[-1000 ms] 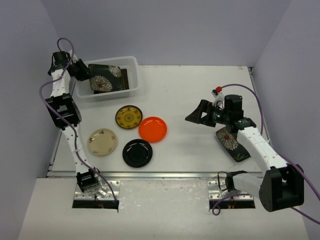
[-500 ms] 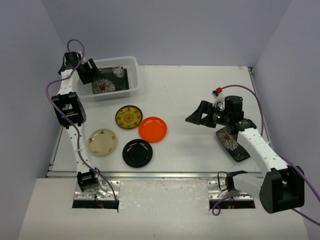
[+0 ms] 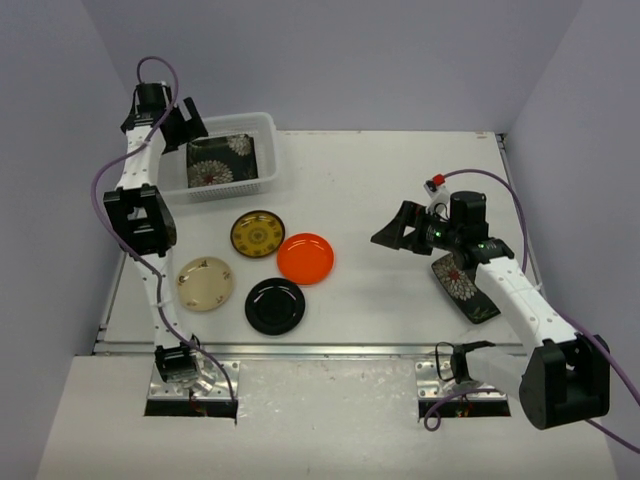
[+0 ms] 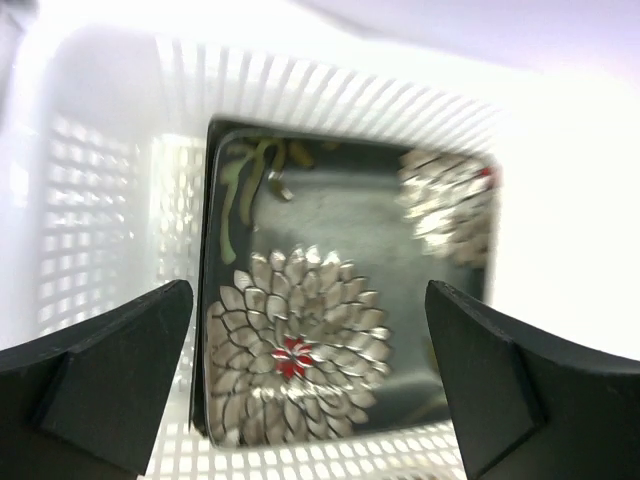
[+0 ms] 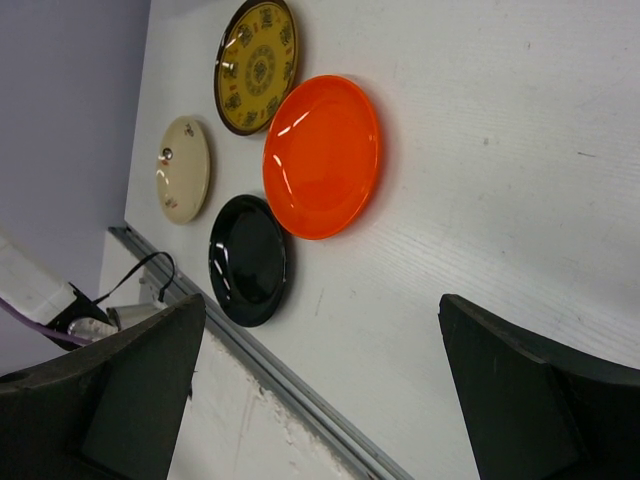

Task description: Place the plates into the plastic bin on the countertop

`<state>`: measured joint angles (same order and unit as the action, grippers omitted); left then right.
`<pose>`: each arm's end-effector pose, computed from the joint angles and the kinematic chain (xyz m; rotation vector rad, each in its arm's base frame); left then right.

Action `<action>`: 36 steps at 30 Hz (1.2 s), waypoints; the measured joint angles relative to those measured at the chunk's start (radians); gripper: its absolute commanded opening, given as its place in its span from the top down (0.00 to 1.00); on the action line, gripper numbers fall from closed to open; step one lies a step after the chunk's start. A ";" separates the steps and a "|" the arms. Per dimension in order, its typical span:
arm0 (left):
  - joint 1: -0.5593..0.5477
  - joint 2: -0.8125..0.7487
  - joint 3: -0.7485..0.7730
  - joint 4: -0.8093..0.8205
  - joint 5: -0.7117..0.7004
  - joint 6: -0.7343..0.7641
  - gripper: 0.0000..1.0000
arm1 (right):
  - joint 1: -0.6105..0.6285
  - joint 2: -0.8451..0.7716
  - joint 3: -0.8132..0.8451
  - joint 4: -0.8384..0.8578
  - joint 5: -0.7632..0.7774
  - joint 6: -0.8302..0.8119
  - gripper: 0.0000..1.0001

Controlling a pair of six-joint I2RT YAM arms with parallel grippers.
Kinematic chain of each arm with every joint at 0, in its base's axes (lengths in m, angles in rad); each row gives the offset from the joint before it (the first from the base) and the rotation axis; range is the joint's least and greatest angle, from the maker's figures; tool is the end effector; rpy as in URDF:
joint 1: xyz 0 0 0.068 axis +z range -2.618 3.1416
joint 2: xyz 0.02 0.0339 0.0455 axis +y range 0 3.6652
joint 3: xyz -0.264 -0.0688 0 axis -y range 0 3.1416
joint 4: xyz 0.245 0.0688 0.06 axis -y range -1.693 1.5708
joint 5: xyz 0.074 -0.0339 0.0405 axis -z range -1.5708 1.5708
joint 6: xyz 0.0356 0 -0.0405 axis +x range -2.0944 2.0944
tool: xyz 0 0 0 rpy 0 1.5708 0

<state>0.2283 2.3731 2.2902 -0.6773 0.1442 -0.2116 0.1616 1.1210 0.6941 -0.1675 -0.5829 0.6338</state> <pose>0.5253 0.1168 0.2612 -0.4370 2.2852 -0.1596 0.2327 0.0578 0.2463 0.1760 2.2491 1.0744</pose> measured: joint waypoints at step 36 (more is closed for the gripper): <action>-1.082 0.115 -0.398 0.745 0.414 -0.324 0.01 | 0.005 -0.705 0.315 -0.672 0.483 -0.115 0.01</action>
<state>-0.8533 2.4884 1.8921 0.0675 0.5578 -0.5353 0.1669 0.4162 1.0089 -0.8391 -0.1003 0.5186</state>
